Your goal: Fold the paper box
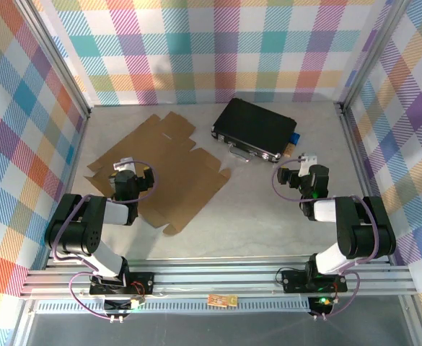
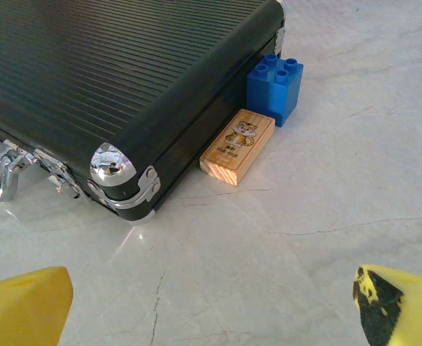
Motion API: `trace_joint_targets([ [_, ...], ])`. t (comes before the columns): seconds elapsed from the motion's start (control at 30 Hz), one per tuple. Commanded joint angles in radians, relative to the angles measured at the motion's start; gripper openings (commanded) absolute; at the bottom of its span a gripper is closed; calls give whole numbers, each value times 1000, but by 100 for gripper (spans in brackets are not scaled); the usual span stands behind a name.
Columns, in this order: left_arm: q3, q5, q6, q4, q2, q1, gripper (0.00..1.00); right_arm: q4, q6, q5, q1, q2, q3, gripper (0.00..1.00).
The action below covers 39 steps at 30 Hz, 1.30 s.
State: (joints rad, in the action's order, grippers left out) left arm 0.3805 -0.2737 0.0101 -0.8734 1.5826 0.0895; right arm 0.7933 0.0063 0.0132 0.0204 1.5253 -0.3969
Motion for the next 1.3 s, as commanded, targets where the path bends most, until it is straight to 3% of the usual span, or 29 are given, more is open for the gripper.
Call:
trace_joint_targets([
  [0.0,8,-10,2,-27,-7,3,100,29,-8,-25,-5,9,-17,99],
  [0.7,6,-13,-1,-27,-10,6,100,35,-5,-21,-6,-2,-10,99],
  [0.77,7,-17,-1,-1,-52,6,100,-64,3,24,0,-69,-36,99],
  [0.83,42,-56,-12,118,-129,26,100,-222,14,111,18,-163,-80,99],
  [0.9,90,-157,-18,261,-225,63,100,-221,23,170,36,-277,-85,99],
  [0.97,136,-240,34,295,-313,79,100,-269,-4,239,73,-388,-155,99],
  [1.03,282,-339,169,470,-379,90,100,-455,40,322,105,-452,-331,99],
  [1.07,438,-398,363,748,-385,83,100,-626,176,361,105,-455,-459,99],
  [1.1,630,-372,547,1132,-361,60,100,-859,388,378,91,-431,-605,99],
  [1.13,772,-329,643,1395,-321,43,100,-1116,562,361,76,-398,-739,99],
  [1.17,857,-251,663,1490,-268,19,100,-1355,702,370,75,-349,-879,99],
  [1.23,948,15,695,1579,-184,-51,97,-1422,680,158,73,-263,-980,100],
  [1.27,975,58,754,1668,-149,-60,96,-1452,672,48,86,-219,-1022,91],
])
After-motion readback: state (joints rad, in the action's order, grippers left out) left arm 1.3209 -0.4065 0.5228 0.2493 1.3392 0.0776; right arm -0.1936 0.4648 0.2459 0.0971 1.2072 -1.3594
